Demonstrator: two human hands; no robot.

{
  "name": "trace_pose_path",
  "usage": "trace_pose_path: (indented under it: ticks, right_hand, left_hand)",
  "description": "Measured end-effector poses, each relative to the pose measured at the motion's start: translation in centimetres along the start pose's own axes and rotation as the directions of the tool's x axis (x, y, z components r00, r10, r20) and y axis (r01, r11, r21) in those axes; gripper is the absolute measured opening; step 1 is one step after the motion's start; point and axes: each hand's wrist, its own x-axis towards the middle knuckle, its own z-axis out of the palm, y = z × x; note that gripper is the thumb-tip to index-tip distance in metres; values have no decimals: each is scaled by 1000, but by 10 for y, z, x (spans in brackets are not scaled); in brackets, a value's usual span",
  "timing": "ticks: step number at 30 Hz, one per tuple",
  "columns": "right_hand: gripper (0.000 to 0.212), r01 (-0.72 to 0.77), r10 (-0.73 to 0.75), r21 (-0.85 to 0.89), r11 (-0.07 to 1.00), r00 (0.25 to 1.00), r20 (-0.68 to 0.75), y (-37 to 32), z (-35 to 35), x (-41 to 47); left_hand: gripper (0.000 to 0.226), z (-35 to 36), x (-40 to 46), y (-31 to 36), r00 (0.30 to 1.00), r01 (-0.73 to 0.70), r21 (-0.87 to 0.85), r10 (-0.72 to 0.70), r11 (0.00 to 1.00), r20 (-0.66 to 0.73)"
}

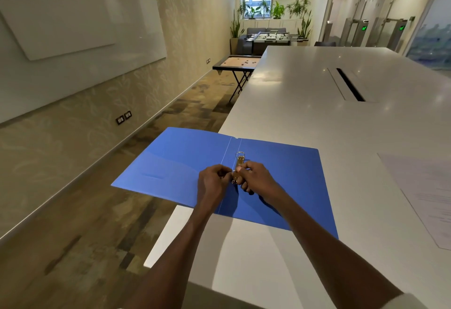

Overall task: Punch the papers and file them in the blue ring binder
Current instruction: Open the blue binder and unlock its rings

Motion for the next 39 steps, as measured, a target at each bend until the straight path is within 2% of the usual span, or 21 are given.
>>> trace_pose_path:
  ticks: [5, 16, 20, 27, 32, 36, 39]
  right_hand:
    - [33, 12, -8, -38, 999, 995, 95, 5, -1, 7]
    - [28, -29, -8, 152, 988, 971, 241, 12, -8, 17]
    - [29, -40, -3, 175, 984, 971, 237, 12, -11, 16]
    - [30, -49, -4, 200, 979, 967, 256, 12, -14, 15]
    - [27, -26, -23, 229, 973, 977, 210, 13, -15, 12]
    - [16, -81, 30, 294, 952, 984, 174, 6, -17, 7]
    - [16, -83, 52, 248, 965, 990, 130, 6, -16, 7]
  left_hand:
    - [14, 6, -3, 2, 997, 16, 116, -8, 993, -71]
    - [17, 5, 3, 5, 987, 156, 45, -153, 987, -56]
    - [15, 5, 3, 6, 980, 188, 30, -185, 982, -71]
    - [17, 4, 3, 4, 987, 152, -6, -152, 988, -46]
    - [19, 4, -2, 6, 988, 137, -22, -138, 990, -64]
    - [21, 3, -5, 8, 991, 120, -29, -122, 992, -56]
    - [22, -1, -4, 9, 992, 127, -27, -128, 991, -6]
